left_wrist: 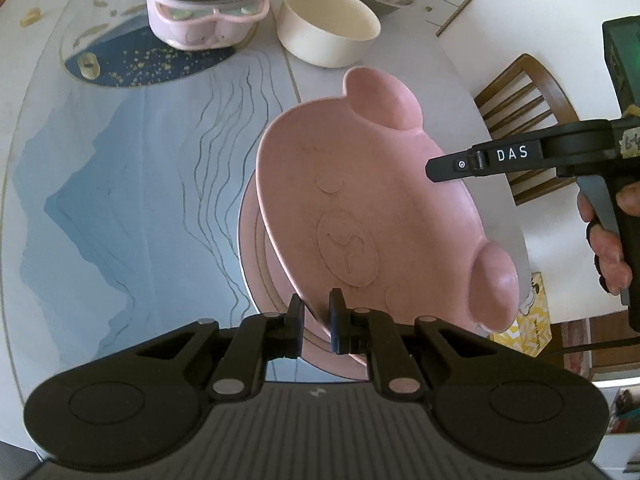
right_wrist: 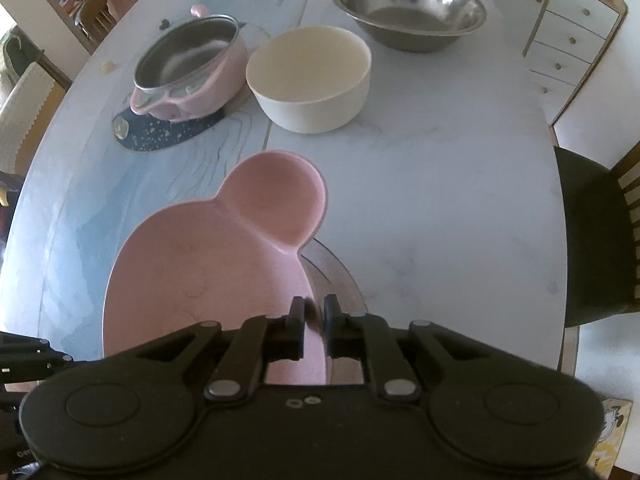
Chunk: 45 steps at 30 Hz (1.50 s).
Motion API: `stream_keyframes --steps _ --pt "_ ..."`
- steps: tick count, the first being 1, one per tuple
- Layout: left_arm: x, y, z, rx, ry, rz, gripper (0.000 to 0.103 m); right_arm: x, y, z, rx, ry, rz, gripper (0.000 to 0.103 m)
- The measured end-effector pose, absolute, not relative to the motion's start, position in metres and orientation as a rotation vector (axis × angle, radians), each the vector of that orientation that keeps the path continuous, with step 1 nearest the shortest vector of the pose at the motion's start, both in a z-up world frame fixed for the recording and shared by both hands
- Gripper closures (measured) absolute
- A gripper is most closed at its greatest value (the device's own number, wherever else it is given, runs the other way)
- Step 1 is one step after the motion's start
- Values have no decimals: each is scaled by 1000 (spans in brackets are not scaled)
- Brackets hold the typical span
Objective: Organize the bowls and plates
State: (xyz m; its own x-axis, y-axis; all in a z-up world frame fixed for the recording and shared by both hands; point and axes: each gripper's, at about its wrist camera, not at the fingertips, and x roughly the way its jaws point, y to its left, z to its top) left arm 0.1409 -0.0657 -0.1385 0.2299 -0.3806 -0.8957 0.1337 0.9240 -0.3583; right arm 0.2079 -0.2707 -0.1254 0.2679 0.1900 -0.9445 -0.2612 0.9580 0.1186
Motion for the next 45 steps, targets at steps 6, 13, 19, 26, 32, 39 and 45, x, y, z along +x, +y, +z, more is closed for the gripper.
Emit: stream_keyframes --steps 6,13,19,26,32,39,45 --pt "146 -69 -147 -258 1304 -354 92 212 -273 -128 -90 1266 301 93" --pt "147 -72 -154 -280 1312 -359 92 215 -276 -131 -99 1264 299 93" --pt "148 -71 -157 -296 1312 -375 92 215 -278 -132 -72 1262 278 88" --pt "149 -72 -153 -257 1295 -366 91 211 -279 -131 -64 1248 258 77" --pt "150 -65 -148 -262 1279 -360 91 206 -284 -124 -36 1223 244 67" --pt "147 -64 -131 -226 1222 -372 91 195 -285 -107 -6 1183 251 58" --pt "144 -64 -113 -185 1162 -390 91 178 -282 -87 43 1137 285 55"
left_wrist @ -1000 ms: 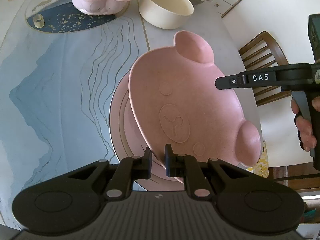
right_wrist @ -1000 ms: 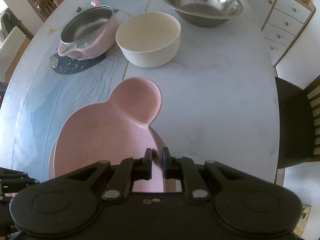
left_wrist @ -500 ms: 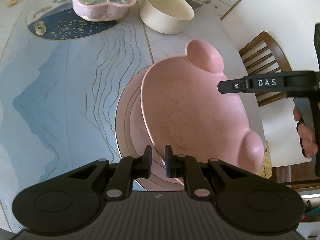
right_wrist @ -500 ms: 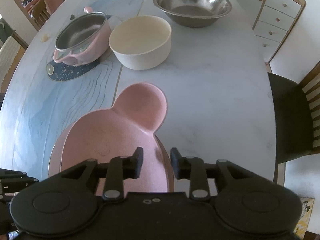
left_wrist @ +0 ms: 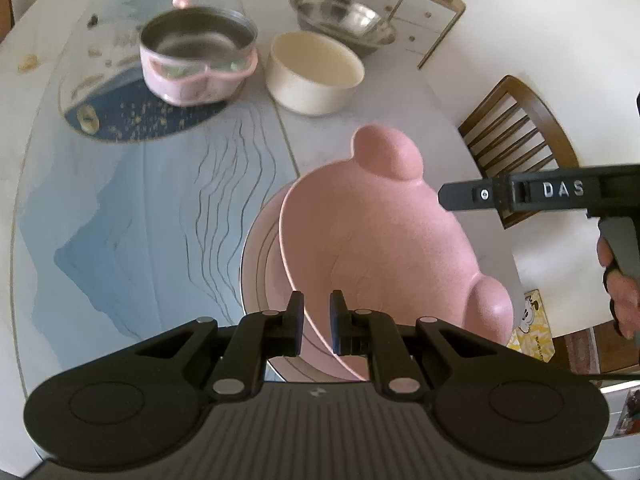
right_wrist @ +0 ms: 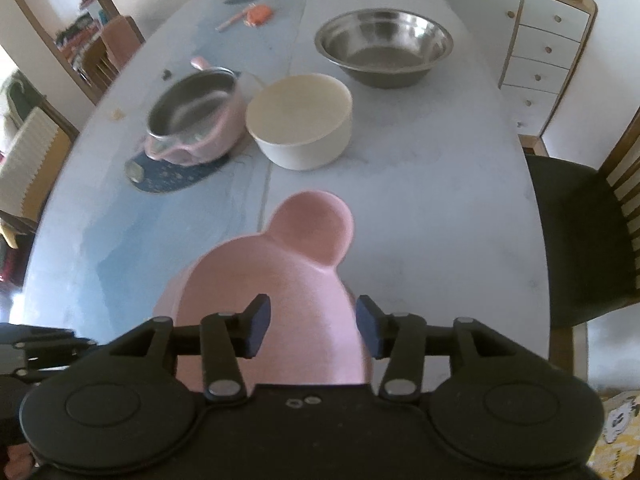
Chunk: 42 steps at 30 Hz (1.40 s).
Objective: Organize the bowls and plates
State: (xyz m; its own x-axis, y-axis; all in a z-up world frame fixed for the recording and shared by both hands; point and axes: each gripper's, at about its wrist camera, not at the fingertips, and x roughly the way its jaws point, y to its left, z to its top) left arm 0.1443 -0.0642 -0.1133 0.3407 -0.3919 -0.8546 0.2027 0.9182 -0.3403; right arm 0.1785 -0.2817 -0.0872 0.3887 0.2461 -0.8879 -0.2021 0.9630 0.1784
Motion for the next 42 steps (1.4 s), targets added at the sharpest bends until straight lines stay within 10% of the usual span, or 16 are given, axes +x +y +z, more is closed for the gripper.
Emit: stream_keyframes --steps 6,11,42 --pt "141 -62 -93 -166 1096 -404 85 156 -275 -68 63 1080 311 44" --pt "138 -59 -76 -158 1024 -407 53 139 -270 -52 70 1035 311 42" --pt "213 -122 6 -106 694 -266 23 181 -328 16 -58 733 371 1"
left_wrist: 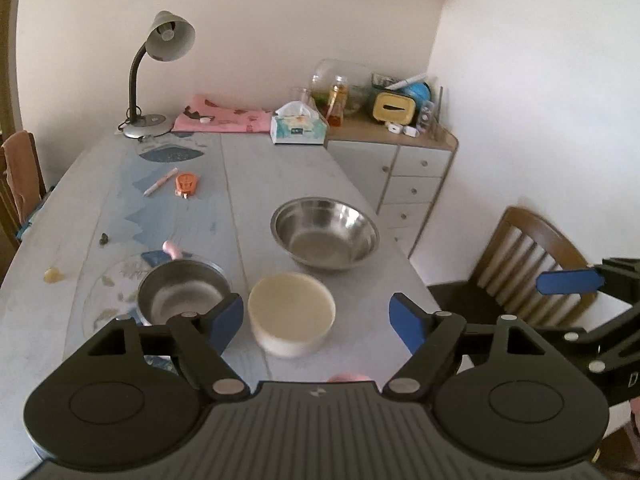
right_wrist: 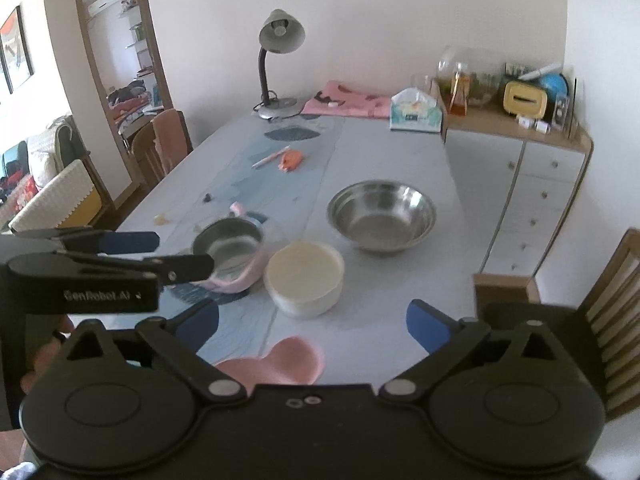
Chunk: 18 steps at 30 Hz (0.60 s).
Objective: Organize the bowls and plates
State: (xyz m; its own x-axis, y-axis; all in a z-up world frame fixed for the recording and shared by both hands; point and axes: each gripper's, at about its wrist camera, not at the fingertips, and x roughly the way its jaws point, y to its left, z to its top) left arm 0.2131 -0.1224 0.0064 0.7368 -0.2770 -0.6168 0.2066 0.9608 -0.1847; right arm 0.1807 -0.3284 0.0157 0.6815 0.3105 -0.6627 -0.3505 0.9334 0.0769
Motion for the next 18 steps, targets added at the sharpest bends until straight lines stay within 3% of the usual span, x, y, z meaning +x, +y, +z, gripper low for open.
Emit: stream_keyframes --steps 18 --pt "351 -192 -16 -72 752 -136 23 321 -398 -11 -96 757 377 0"
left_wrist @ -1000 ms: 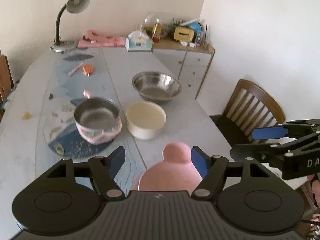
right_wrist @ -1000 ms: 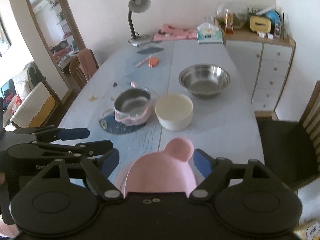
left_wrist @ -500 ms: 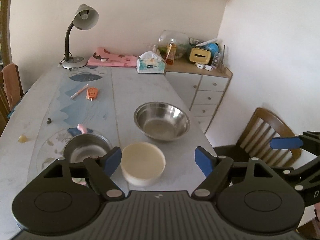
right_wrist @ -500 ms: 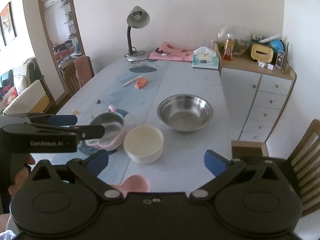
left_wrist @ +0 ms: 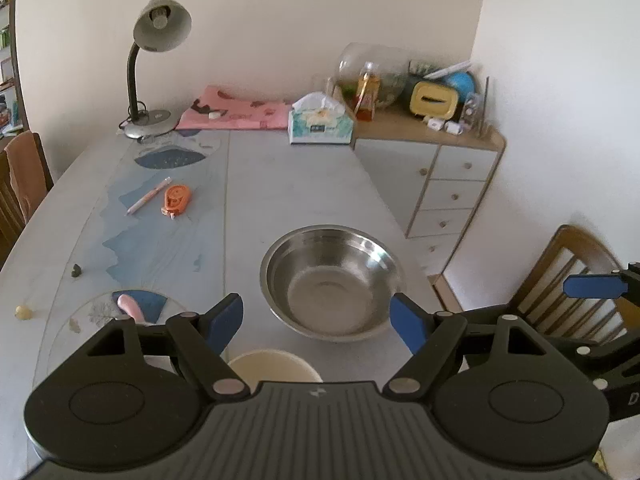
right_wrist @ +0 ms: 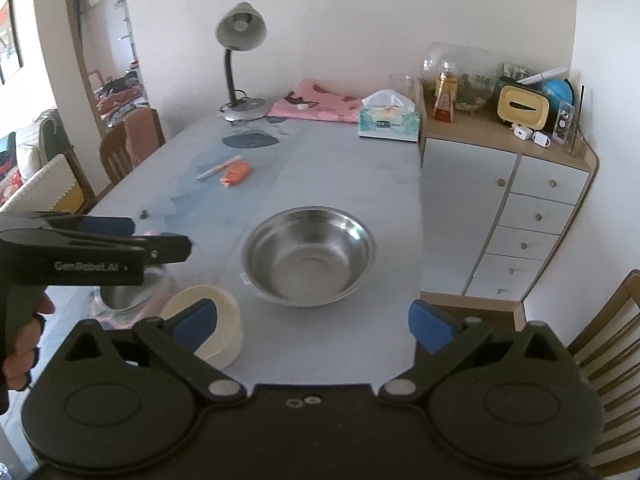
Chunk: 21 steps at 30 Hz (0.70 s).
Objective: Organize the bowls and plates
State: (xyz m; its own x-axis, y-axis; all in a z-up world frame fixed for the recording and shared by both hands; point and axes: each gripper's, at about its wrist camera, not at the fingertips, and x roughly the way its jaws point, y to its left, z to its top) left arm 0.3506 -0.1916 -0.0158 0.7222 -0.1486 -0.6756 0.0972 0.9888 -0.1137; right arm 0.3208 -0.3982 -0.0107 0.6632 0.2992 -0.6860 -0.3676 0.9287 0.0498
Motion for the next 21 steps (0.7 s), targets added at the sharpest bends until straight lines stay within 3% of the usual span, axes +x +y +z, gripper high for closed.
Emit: stream_keyframes --steps 9,21 --pt "421 -204 -45 -47 838 -64 23 388 -404 -41 -121 806 368 3" --pt "501 -196 -106 -81 1004 9 23 467 -397 -91 -125 904 318 14"
